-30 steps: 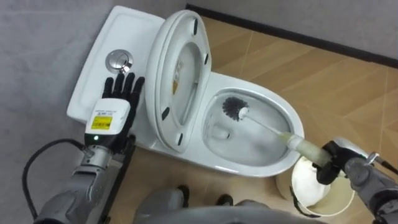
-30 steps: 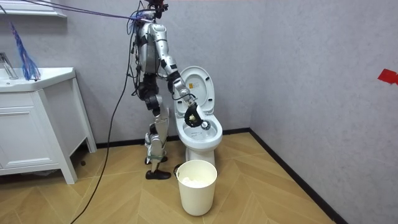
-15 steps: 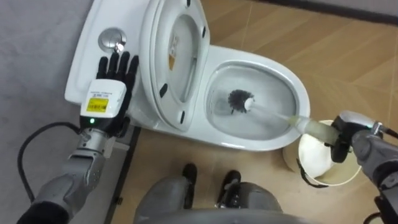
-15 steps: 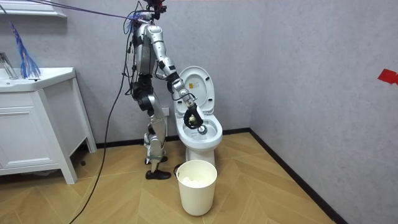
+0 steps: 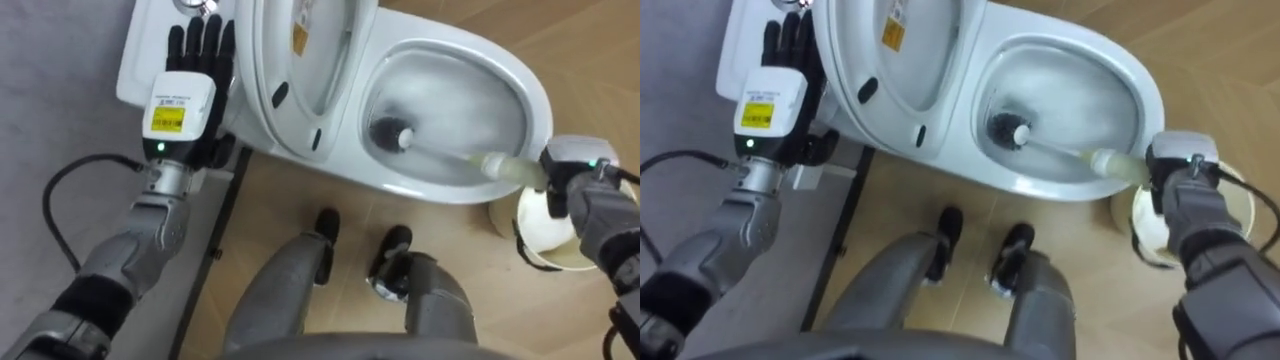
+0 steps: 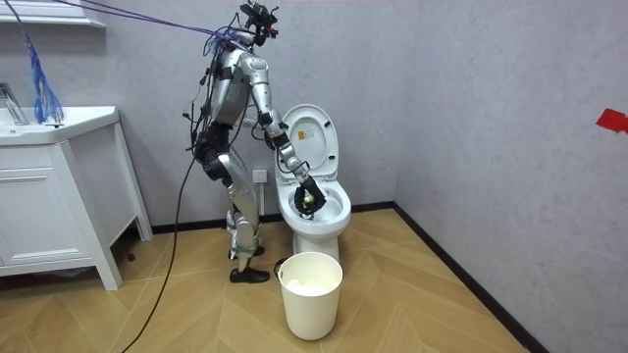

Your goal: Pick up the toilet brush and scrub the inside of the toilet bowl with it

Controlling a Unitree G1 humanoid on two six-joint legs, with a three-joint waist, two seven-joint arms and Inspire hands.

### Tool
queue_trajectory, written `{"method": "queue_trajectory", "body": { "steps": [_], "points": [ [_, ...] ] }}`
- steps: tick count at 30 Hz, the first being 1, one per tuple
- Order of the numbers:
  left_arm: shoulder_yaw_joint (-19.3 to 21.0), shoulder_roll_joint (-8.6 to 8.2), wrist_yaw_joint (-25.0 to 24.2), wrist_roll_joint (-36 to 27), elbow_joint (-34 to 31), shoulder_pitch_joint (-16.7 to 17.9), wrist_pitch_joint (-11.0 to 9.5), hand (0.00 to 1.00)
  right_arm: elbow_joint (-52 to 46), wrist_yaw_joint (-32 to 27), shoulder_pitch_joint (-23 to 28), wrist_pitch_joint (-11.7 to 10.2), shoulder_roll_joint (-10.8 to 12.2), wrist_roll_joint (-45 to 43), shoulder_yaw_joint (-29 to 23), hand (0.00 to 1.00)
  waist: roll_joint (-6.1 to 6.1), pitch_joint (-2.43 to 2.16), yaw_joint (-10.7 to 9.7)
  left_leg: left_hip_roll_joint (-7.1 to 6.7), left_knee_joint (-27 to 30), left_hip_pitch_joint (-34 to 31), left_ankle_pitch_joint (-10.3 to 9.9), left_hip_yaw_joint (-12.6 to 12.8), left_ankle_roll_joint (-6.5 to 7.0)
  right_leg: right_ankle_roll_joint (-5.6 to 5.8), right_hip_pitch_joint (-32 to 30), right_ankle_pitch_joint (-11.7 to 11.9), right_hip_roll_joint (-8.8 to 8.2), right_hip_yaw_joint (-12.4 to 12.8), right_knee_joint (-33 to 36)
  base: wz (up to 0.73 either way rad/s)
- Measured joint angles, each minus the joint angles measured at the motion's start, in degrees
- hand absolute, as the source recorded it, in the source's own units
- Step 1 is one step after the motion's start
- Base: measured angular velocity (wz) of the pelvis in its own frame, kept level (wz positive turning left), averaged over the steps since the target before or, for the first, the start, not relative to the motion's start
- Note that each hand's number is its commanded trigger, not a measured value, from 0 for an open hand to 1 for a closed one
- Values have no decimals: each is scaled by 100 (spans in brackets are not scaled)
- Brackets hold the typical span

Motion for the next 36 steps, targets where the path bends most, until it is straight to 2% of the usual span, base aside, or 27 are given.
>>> {"method": "queue_trajectory", "body": {
  "steps": [1,2,6,8,11,14,16,19,22,25,29,33,36],
  "points": [
    [-7,-6,83,-5,-39,-12,0,0,-26,-49,-68,72,-28,-1,79,100,10,6,24,13,109,-106,-6,-29,-10,-19,-68,-17,-6,-62,52,20],
    [-14,-23,164,-7,-39,-33,0,0,-89,-88,-123,160,-59,-4,184,100,24,37,37,19,175,-157,-7,-30,-12,-37,-77,-45,-16,-115,97,20],
    [-66,-33,214,-12,-61,-139,48,0,-540,-67,-99,468,-110,-297,298,100,43,60,94,35,312,-293,-18,-24,-28,-71,-88,-116,-1,-254,76,18],
    [-64,-28,241,-213,-178,-174,46,0,-898,67,-84,651,-113,-407,376,100,1,92,123,67,320,-350,-30,-13,-47,-108,-131,-135,19,-308,86,8],
    [-66,40,237,-465,-266,-167,-15,0,-1140,201,-109,843,-121,-432,463,100,-13,99,128,122,375,-424,-35,31,-56,-144,-129,-148,35,-385,85,4],
    [-126,162,272,-700,-391,-171,-18,0,-1141,237,-181,930,-116,-404,495,100,-14,99,132,166,411,-507,-34,48,-57,-175,-131,-143,72,-503,29,14],
    [-145,202,346,-832,-422,-166,-16,0,-1131,249,-357,959,-109,-270,611,100,-73,112,163,188,405,-523,-34,61,-58,-182,-153,-139,89,-481,28,-5],
    [-136,386,440,-858,-490,-218,-11,0,-939,252,-830,949,-153,150,797,100,-235,162,262,220,416,-581,-23,119,-76,-223,-259,-144,93,-453,104,-7],
    [-117,538,591,-883,-518,-199,19,0,-487,242,-1281,778,-135,627,817,100,-396,226,302,218,413,-627,-1,116,-109,-267,-347,-160,66,-457,216,6],
    [-117,573,636,-878,-628,-157,128,0,-167,184,-1597,580,-208,761,744,100,-455,213,295,154,425,-737,21,41,-126,-268,-518,-186,-19,-457,330,8],
    [-80,573,699,-877,-693,-6,228,0,-154,73,-1636,456,-287,657,644,100,-534,219,291,88,538,-806,27,35,-118,-257,-618,-232,-132,-442,527,2],
    [-49,573,738,-885,-697,250,350,0,-346,92,-1578,471,-300,348,643,100,-551,210,276,29,608,-788,42,42,-94,-240,-624,-262,-200,-422,639,2],
    [39,579,708,-885,-685,364,415,0,-1138,205,-1343,656,-302,-224,680,100,-550,207,297,43,685,-788,40,72,-94,-245,-589,-252,-158,-424,634,-4]
  ]
}}
